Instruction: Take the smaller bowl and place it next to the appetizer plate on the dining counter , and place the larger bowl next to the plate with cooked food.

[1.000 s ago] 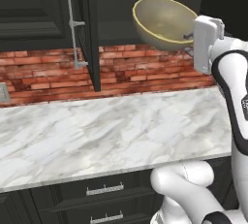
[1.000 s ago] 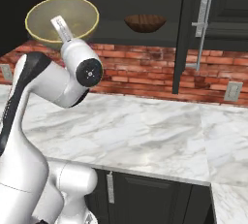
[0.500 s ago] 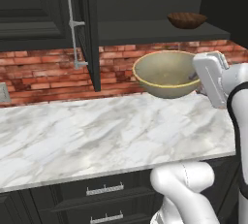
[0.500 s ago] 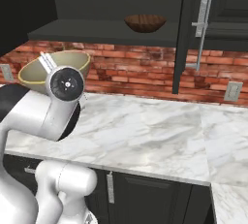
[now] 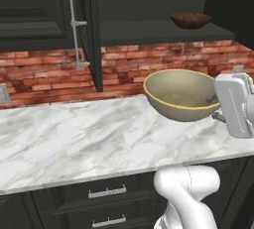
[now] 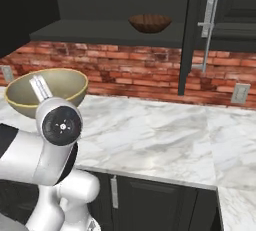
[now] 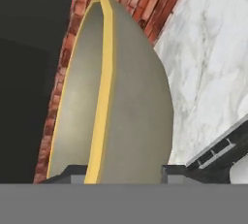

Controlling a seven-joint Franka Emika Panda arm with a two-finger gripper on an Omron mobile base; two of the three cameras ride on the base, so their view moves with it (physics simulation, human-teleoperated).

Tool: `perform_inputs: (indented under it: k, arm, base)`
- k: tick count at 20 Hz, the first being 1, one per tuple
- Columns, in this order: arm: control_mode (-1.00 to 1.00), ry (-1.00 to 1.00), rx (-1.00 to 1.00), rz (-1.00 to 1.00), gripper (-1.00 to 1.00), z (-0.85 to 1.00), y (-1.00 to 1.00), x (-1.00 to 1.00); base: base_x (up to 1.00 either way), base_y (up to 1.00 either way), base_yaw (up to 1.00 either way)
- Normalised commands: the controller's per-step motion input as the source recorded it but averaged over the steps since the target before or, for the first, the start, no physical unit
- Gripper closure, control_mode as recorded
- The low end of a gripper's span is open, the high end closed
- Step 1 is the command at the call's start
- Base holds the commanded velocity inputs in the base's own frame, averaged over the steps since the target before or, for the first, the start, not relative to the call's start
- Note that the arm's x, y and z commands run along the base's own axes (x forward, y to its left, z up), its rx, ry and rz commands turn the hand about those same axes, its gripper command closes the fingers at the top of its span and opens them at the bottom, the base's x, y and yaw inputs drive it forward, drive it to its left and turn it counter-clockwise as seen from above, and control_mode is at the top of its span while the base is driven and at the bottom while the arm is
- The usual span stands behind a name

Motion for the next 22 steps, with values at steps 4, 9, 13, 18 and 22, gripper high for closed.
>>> perform_inputs:
  k: [4,9,13,18,22]
  arm:
    - [1.00,0.00,0.00,0.00,1.00,0.00,0.00,0.00]
    - [1.00,0.00,0.00,0.00,1.00,0.00,0.00,0.00]
    - [1.00,0.00,0.00,0.00,1.00,0.00,0.00,0.00]
    - [1.00,0.00,0.00,0.00,1.00,0.00,0.00,0.00]
    - [1.00,0.00,0.00,0.00,1.00,0.00,0.00,0.00]
  base:
    - [-1.00,0.00,0.00]
    - [-1.00,0.54,0.12]
    - [-0.85,0.92,0.59]
    - [-0.45,0.72,0.78]
    - [-0.05,0.58,0.82]
